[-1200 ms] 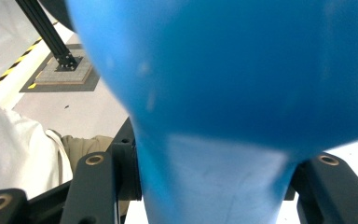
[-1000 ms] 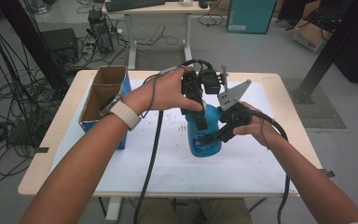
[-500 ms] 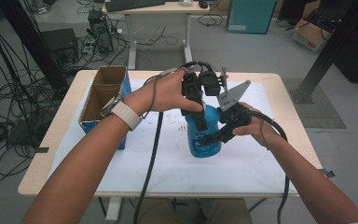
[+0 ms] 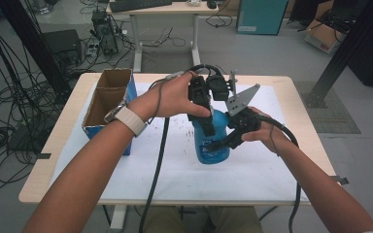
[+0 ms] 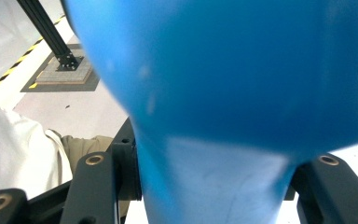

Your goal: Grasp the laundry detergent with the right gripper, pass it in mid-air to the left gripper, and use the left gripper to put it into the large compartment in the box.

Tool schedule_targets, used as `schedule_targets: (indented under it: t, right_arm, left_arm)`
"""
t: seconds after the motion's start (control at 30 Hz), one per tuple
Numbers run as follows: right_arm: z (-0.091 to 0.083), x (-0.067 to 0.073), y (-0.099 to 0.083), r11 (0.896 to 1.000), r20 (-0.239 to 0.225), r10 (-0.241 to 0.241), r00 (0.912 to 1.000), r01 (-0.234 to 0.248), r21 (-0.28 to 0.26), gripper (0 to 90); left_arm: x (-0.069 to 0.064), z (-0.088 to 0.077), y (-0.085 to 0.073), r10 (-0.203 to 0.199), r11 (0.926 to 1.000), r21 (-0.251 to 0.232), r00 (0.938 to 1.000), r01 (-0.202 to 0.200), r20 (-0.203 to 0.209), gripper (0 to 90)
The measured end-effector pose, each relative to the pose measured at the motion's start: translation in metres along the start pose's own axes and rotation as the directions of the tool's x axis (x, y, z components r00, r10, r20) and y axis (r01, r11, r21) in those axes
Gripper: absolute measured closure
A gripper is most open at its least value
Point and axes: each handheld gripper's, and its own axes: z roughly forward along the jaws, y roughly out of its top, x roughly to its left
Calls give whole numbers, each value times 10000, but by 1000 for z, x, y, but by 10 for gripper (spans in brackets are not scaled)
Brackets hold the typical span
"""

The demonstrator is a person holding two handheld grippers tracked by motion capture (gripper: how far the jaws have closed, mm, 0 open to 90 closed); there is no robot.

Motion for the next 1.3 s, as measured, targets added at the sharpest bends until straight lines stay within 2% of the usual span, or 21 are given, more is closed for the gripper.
schedule_targets:
  t: [0.17,0.47,0.53,0.7,1.3]
  right_arm:
    - [0,1,1,10000,49,-40,10000,40,11,436]
    - [0,1,2,9999,141,-165,9998,165,29,436]
    - [0,1,3,9998,148,-179,9997,178,48,436]
    - [0,2,4,9998,154,-189,9997,188,35,436]
    - [2,2,5,9998,114,-202,9997,201,78,435]
  left_arm:
    - [-2,-1,0,110,9999,23,9998,-109,-161,373]
    - [-3,-2,-1,25,10000,-34,9998,-25,-198,373]
    - [-3,-3,-1,112,9999,-16,9993,-112,-356,373]
    - [-4,-3,0,24,10000,7,9997,-24,-236,373]
    - [-4,-3,-3,-19,10000,2,9998,19,-214,373]
